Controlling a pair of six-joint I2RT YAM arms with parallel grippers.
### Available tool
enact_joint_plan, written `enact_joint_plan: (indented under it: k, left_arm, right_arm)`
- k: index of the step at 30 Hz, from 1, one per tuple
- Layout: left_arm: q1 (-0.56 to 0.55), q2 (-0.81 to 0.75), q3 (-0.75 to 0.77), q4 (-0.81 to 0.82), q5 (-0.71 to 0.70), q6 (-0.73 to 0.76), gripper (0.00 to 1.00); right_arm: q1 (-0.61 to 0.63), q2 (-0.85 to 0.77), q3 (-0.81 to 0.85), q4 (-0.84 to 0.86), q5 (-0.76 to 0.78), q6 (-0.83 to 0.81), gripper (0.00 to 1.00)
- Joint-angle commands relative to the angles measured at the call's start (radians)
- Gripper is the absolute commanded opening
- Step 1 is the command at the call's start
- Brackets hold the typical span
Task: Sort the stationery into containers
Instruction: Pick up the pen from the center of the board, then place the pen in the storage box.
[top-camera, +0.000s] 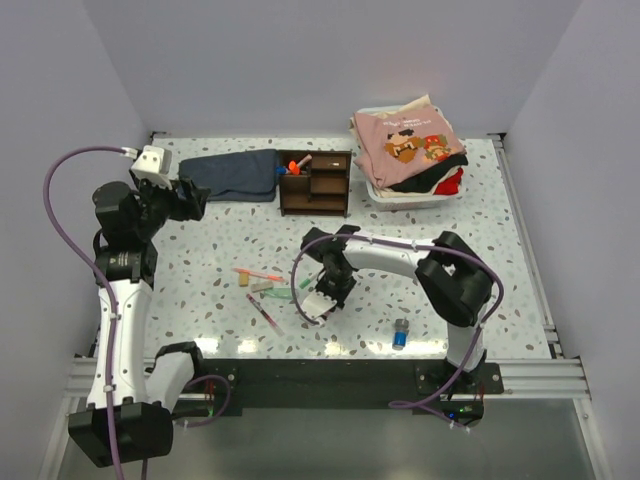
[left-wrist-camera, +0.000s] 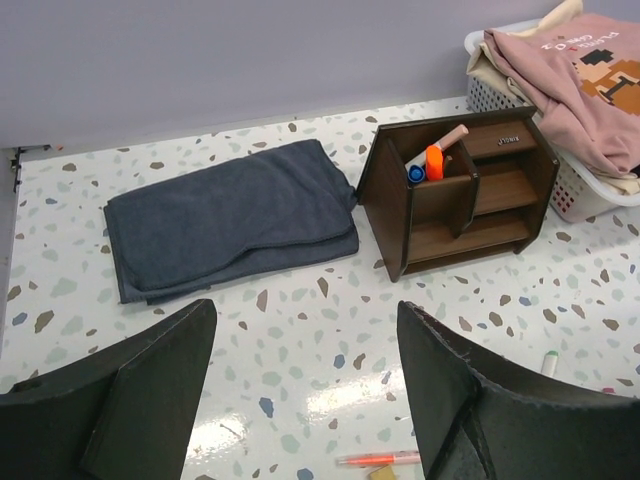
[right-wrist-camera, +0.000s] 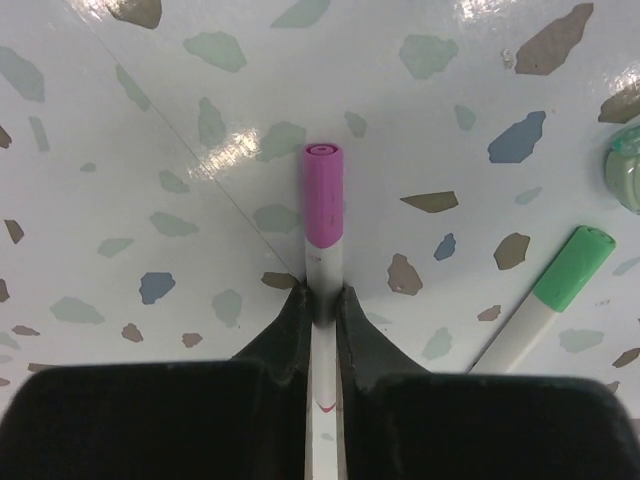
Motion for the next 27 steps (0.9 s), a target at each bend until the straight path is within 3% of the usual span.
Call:
enact_joint_plan:
  k: [1,4,8,12,13,14,16,17,19,23,27]
  left_arm:
    - [0.01,0.005,0.004,0.031,0.007,-0.006,0.78]
    - [0.01,0.023,0.019,0.035,0.009,0.0,0.78]
    - [0.011,0.049,0.03,0.057,0.016,-0.003,0.78]
    - [0.01,0.071,0.027,0.077,0.042,-0.018,0.77]
    - [0.011,0.074,0.025,0.078,0.047,-0.021,0.77]
    - [0.01,0.075,0.025,0.078,0.052,-0.021,0.77]
    - [0.013,0.081,0.027,0.075,0.061,-0.015,0.77]
    - [0.013,0.084,0.028,0.071,0.062,-0.012,0.77]
    - [0.014,0.09,0.036,0.062,0.064,-0.001,0.77]
    - [0.026,0.106,0.039,0.055,0.076,0.002,0.77]
    - [0.06,0.114,0.032,0.061,0.092,-0.013,0.77]
  right_arm:
    - [0.006,0.041,-0.03,0.0,-0.086,0.121,0.0]
    - [-0.033,0.016,0.13,-0.075,-0.176,0.248,0.0]
    - [-0.122,0.051,0.539,-0.13,-0.377,0.51,0.0]
    - [-0.269,0.139,0.81,0.027,-0.591,0.973,0.0]
    - [-0.292,0.143,0.823,0.099,-0.61,1.062,0.0]
    - [-0.312,0.13,0.803,0.3,-0.627,1.251,0.0]
    - [-0.37,0.101,0.695,0.544,-0.637,1.438,0.0]
    - [-0.396,0.088,0.667,0.757,-0.627,1.581,0.0]
    - [-0.412,0.094,0.634,0.952,-0.591,1.668,0.0]
    - [-0.429,0.168,0.634,1.153,-0.525,1.831,0.0]
    - [-0.427,0.24,0.652,1.283,-0.453,1.877,0.0]
